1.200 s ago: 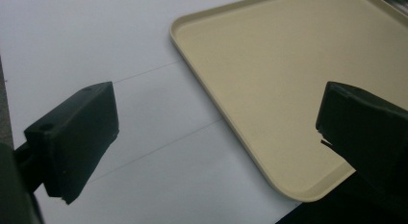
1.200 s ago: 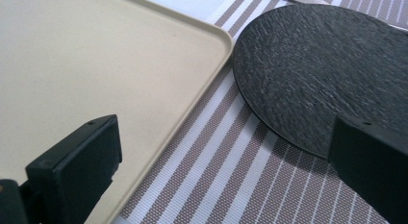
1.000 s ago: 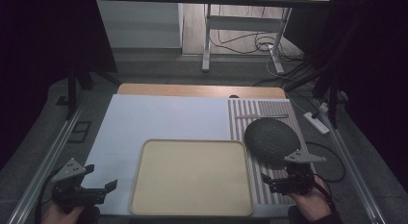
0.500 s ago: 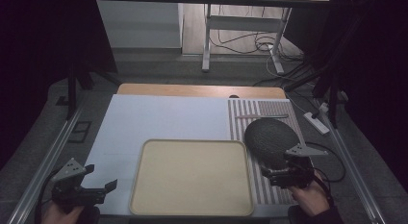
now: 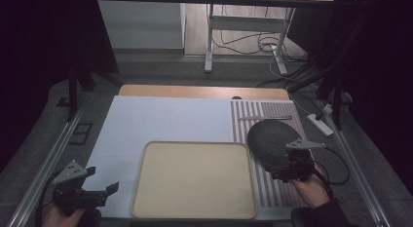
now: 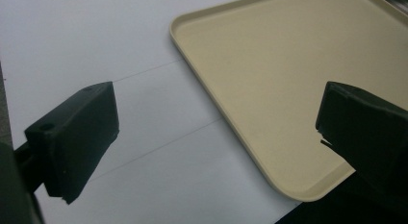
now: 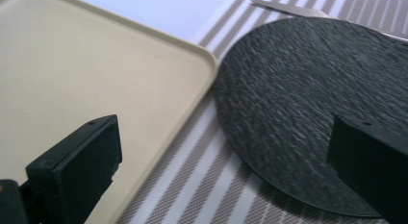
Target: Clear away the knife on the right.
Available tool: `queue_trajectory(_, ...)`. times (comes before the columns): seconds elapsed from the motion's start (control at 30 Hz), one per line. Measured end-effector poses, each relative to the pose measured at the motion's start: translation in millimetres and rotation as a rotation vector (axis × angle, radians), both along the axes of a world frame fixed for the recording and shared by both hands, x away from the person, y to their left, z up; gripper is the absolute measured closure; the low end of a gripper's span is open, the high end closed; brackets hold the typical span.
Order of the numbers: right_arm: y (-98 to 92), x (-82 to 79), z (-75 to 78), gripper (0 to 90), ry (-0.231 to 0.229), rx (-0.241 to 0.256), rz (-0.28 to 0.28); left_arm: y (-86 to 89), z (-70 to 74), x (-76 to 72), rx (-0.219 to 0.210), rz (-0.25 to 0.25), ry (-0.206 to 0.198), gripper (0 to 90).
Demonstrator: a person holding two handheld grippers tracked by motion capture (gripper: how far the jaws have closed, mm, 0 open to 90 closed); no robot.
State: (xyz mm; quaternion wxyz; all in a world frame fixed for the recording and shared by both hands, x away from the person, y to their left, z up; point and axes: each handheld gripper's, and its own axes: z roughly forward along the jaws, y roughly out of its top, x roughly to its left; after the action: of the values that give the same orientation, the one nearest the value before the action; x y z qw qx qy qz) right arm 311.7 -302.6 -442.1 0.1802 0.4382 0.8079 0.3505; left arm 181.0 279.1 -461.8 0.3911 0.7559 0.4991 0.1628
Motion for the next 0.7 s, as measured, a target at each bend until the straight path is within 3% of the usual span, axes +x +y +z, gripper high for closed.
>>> queue_trajectory(0.17,-0.5,12.6,-6.2,0.0,0.024,-0.016,-0.017,0.0,0.0,0.1,-0.001,0.000,0.001,2.2)
queue_trajectory(0.7,7.6,55.1,-14.9,0.0,0.030,-0.090,-0.020,0.3,-0.1,0.3,-0.003,-0.001,0.000,2.2)
